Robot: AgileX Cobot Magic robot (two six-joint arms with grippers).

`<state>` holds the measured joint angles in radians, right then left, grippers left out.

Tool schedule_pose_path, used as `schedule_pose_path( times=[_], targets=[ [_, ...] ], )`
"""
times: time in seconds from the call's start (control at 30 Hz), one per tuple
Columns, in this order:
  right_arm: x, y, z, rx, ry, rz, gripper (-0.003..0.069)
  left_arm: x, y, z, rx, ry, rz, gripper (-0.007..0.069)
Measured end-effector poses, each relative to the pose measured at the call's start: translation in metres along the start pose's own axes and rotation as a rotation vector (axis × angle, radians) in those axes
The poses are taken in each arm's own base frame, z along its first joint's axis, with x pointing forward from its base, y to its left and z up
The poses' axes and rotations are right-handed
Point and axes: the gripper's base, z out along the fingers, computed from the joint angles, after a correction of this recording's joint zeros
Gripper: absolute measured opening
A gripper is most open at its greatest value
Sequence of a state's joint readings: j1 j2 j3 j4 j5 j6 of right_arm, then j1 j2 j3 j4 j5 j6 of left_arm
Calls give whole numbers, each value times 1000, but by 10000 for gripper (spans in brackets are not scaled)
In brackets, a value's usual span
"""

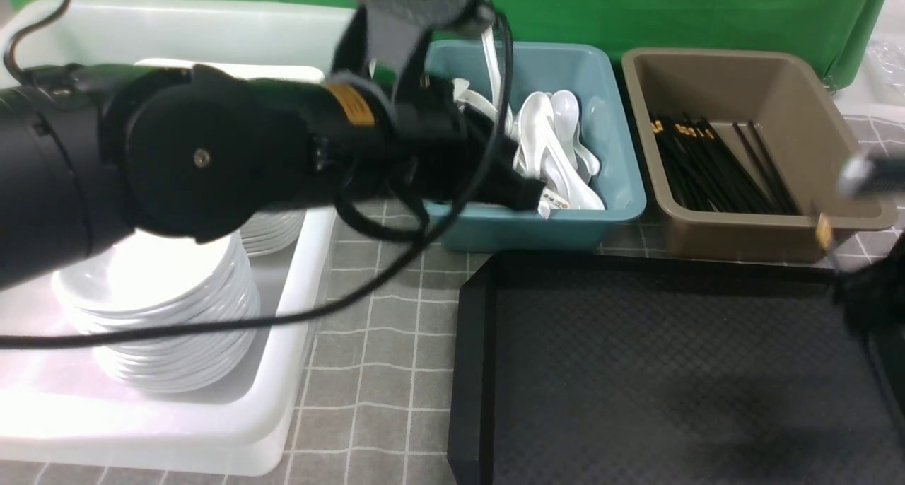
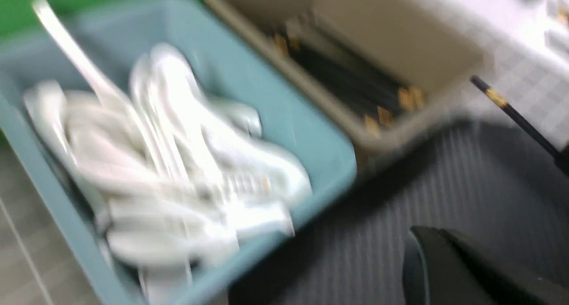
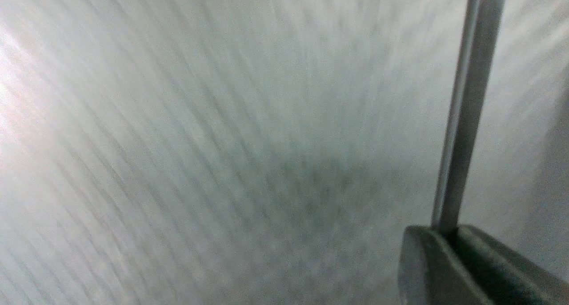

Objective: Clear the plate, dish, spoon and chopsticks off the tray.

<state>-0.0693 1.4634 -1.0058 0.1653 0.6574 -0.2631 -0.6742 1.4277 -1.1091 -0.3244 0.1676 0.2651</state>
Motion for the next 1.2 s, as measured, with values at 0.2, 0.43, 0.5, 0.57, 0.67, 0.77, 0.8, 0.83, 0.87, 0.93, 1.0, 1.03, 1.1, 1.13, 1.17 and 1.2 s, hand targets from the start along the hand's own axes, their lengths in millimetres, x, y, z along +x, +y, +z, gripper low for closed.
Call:
schedule_pose_path(
  times=[0.2, 0.43, 0.5, 0.57, 0.67, 0.77, 0.8, 0.83, 0.87, 0.93, 1.0, 1.03, 1.1, 1.13, 1.17, 1.2],
  targets=[
    [-57, -9, -44, 132, -582, -3, 66, -35, 10, -7, -108, -396, -8, 6],
    [-104, -26, -11, 157, -861, 158, 66, -40, 10, -9, -122, -455, 25, 6],
    [-115, -32, 18, 148, -829, 189, 66, -34, 8, -6, -102, -379, 39, 6],
    [-119, -34, 32, 145, -805, 198, 66, -30, 7, -5, -92, -338, 43, 6],
    [-128, -37, 60, 132, -742, 209, 77, -20, 5, -2, -63, -225, 46, 6],
    [-140, -36, 71, 107, -676, 217, 153, -9, 3, 0, -32, -103, 35, 6],
    [-141, -35, 74, 101, -651, 218, 191, -7, 2, 0, -25, -75, 20, 6],
    [-146, -34, 74, 88, -619, 219, 261, -3, 1, 1, -15, -38, -8, 6],
    [-147, -33, 74, 81, -594, 218, 297, -2, 1, 0, -10, -18, -27, 6],
    [-149, -30, 71, 63, -532, 216, 356, 1, 0, -2, 0, 21, -49, 6],
    [-149, -27, 63, 44, -463, 212, 377, 1, -2, -7, 10, 48, -56, 6],
    [-149, -25, 55, 34, -419, 204, 373, 1, -2, -11, 15, 56, -60, 6],
    [-145, -20, 33, 21, -350, 153, 328, -2, -3, -20, 20, 63, -63, 6],
    [-142, -15, 15, 15, -337, 115, 269, -4, -3, -25, 21, 62, -65, 6],
    [-138, -11, 2, 8, -322, 95, 221, -6, -2, -31, 22, 57, -65, 6],
    [-134, -6, -15, 6, -328, 73, 155, -8, -2, -36, 20, 49, -67, 6]
  ],
)
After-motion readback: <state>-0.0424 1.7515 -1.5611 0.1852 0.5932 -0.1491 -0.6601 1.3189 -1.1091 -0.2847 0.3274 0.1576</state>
